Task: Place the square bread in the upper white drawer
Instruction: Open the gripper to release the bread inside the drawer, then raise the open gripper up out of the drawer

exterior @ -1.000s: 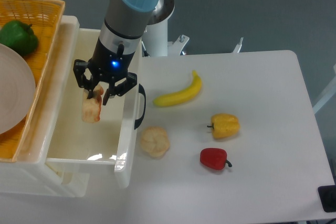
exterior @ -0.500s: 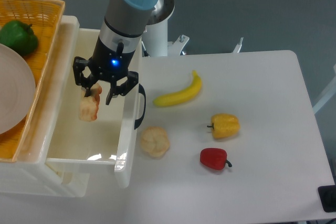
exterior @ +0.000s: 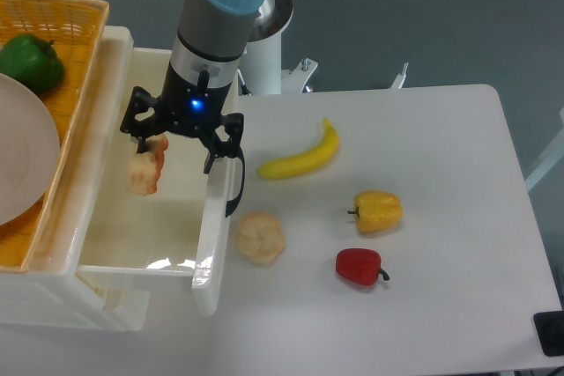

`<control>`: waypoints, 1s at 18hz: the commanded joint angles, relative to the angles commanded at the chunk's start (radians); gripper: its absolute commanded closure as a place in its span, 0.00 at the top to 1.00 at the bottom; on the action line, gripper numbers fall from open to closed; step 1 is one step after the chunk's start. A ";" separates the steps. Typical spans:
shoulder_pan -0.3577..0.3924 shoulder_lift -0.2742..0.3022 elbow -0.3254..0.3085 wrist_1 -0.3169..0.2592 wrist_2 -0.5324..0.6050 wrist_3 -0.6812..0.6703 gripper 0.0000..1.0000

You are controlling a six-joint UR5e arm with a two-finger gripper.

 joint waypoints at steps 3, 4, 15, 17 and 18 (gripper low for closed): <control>0.008 0.000 0.000 -0.002 0.015 0.000 1.00; 0.009 0.000 0.003 0.000 0.017 0.000 1.00; 0.051 -0.002 0.005 0.038 0.025 0.002 1.00; 0.058 0.000 0.005 0.041 0.025 0.002 1.00; 0.060 0.000 0.005 0.041 0.025 0.003 1.00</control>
